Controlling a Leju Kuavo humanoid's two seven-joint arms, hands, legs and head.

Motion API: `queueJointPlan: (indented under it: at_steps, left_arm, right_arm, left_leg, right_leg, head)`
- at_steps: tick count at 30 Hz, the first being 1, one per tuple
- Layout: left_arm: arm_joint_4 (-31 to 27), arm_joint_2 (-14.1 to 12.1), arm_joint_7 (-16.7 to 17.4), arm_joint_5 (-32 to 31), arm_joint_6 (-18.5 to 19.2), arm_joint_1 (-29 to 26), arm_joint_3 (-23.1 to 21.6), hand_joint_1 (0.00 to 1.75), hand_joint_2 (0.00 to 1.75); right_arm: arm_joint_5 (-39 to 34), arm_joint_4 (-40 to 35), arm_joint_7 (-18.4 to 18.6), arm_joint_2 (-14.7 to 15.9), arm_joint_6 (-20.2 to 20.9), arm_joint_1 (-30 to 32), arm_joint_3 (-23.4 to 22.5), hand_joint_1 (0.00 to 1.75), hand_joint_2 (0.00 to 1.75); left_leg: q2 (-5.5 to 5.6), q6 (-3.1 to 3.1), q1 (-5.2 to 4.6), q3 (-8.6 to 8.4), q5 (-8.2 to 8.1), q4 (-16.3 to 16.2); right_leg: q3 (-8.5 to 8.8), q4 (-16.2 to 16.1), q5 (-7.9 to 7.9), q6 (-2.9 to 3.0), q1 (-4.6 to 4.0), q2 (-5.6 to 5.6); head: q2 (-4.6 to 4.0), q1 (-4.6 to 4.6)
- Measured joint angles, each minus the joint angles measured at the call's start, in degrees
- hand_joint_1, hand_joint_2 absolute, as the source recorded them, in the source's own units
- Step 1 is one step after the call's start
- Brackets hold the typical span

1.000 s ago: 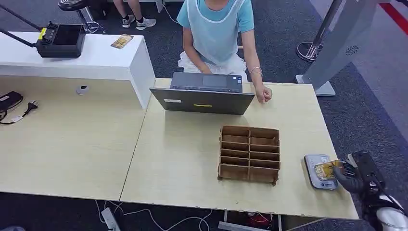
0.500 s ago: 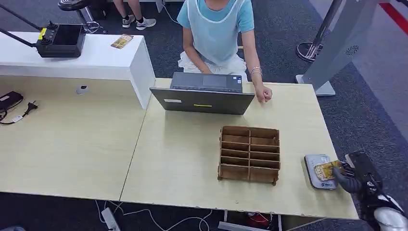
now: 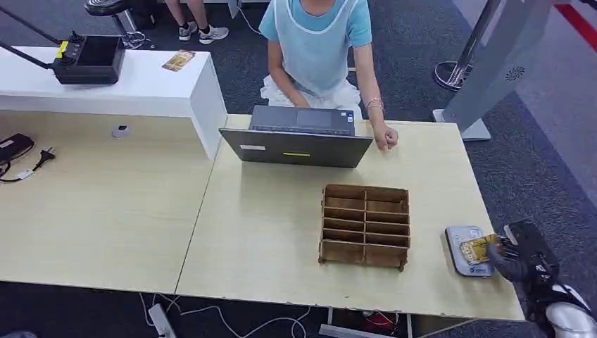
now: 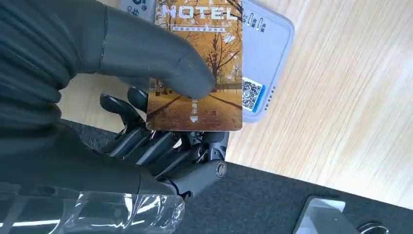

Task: Pass the card to the sensor for recognition and then transmit it.

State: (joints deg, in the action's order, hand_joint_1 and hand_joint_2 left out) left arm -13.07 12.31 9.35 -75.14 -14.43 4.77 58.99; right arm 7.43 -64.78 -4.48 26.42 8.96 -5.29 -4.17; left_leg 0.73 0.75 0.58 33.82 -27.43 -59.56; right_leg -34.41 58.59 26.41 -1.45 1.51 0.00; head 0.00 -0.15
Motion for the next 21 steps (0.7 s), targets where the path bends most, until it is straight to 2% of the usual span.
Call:
queueJointPlan:
  at_steps: [9,21]
  left_arm:
    - [0.0,0.0,0.0,0.2,0.0,0.0,0.0,0.00,0.00]
    - [0.0,0.0,-0.2,0.6,0.1,0.0,0.0,0.00,0.00]
  right_arm:
    - [-1.8,-2.4,-0.9,0.4,2.2,-1.0,-0.1,1.75,1.75]
    - [-3.8,-8.0,-1.0,3.2,4.2,-4.8,0.1,1.75,1.75]
  left_leg:
    - [0.00,0.00,0.00,-0.01,0.00,0.0]
    - [0.00,0.00,-0.01,0.01,0.00,0.0]
  right_leg:
    - [0.00,0.0,0.00,0.00,0.00,0.00]
    - [0.00,0.0,0.00,0.00,0.01,0.01]
  head:
    - [0.00,-0.02]
    - [0.00,0.00]
